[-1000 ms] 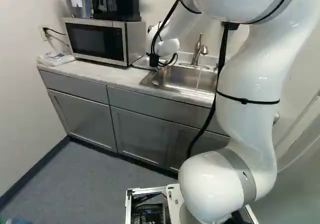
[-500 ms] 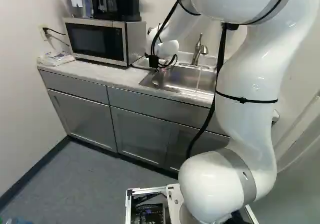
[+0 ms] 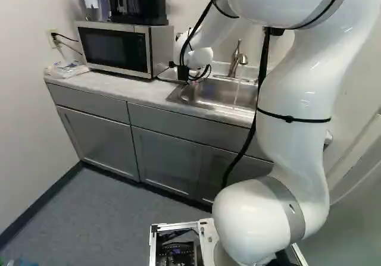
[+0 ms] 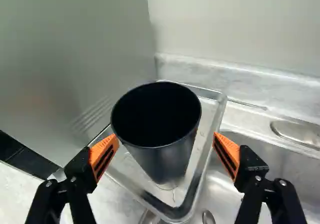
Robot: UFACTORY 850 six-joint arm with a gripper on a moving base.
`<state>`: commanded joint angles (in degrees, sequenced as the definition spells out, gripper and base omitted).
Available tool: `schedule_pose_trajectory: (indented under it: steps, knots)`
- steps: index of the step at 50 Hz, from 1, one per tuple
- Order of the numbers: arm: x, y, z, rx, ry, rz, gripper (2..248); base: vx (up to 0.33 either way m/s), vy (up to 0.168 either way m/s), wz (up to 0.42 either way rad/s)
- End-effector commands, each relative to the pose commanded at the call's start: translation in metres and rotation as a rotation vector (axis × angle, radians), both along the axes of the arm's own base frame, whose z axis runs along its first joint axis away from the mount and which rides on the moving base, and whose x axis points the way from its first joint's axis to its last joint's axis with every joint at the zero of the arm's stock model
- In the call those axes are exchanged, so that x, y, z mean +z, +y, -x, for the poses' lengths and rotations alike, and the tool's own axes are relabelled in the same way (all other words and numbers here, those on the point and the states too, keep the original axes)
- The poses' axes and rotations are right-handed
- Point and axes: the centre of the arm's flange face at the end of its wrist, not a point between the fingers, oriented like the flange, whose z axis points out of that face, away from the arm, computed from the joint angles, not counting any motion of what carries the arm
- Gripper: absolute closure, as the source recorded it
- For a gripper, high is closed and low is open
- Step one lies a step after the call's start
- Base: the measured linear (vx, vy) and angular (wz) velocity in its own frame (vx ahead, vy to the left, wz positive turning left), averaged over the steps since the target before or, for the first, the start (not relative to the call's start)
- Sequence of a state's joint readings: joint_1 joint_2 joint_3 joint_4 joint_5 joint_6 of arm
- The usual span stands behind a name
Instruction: Rinse the cup and place it in the tray
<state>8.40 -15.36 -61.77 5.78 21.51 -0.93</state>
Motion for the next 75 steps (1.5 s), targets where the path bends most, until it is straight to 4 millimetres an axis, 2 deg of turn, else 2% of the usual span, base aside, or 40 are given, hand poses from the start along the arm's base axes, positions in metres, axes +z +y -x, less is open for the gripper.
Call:
schedule_pose_trajectory:
  steps: [75]
  knots:
    - [0.084, -0.002, 0.01, 0.0, -0.148, -0.022, 3, 0.0, 0.0, 0.0]
